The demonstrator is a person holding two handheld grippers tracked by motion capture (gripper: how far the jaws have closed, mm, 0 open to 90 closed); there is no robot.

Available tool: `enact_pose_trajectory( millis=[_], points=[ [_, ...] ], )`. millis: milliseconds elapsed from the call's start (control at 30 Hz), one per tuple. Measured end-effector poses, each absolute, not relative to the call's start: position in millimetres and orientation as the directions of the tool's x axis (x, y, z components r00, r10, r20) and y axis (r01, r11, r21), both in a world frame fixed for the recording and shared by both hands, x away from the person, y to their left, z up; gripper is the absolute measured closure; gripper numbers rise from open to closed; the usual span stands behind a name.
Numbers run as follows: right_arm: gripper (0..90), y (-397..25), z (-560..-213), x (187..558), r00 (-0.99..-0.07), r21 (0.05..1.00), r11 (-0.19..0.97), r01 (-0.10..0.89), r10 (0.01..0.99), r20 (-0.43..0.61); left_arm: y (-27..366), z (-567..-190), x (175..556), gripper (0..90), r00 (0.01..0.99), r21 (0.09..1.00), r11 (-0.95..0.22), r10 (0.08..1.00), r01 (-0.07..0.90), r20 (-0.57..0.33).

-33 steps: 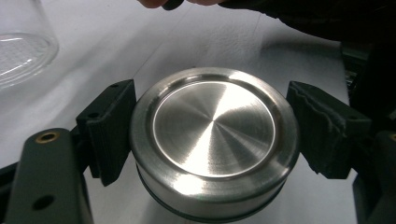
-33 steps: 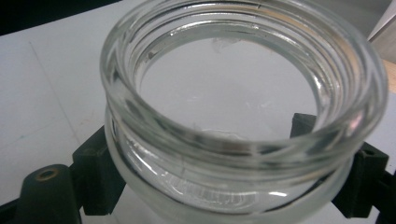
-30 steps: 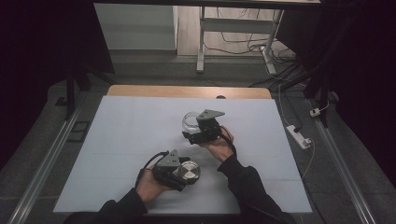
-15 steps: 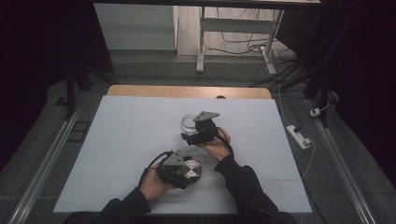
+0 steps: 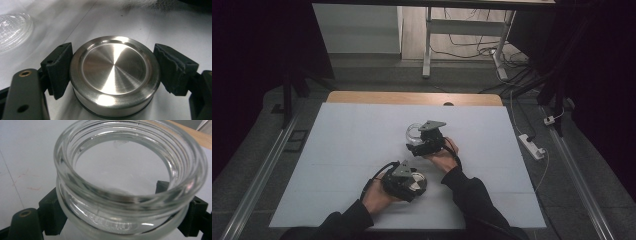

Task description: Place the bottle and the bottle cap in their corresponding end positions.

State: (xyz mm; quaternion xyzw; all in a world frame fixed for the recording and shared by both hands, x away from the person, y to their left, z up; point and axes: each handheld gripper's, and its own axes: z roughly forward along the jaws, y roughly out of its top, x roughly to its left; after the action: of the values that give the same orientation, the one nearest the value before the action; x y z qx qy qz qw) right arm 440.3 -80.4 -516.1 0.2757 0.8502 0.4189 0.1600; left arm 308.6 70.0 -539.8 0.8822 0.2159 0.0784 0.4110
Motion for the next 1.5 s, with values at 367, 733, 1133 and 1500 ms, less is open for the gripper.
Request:
enact_pose_trajectory(
  millis=[367,733,1133,1500],
  points=[
    [14.8,-81,-518,440,-0.801,0.800,0.501,0.331,0.598,-0.043,70,-541,312,19.7,0.891,0.717,-0.609,0.453,0.339,-0.037],
    [10.0,-84,-515,442,-0.813,0.810,0.480,0.339,0.582,-0.005,71,-542,314,13.7,0.883,0.713,-0.597,0.465,0.368,-0.066],
    [0.3,-89,-510,436,-0.813,0.802,0.485,0.347,0.583,-0.001,87,-530,314,7.1,0.870,0.743,-0.536,0.475,0.402,-0.128],
    [0.0,-105,-501,422,-0.819,0.812,0.477,0.337,0.574,0.002,103,-521,311,3.5,0.861,0.751,-0.504,0.482,0.426,-0.165]
  ],
)
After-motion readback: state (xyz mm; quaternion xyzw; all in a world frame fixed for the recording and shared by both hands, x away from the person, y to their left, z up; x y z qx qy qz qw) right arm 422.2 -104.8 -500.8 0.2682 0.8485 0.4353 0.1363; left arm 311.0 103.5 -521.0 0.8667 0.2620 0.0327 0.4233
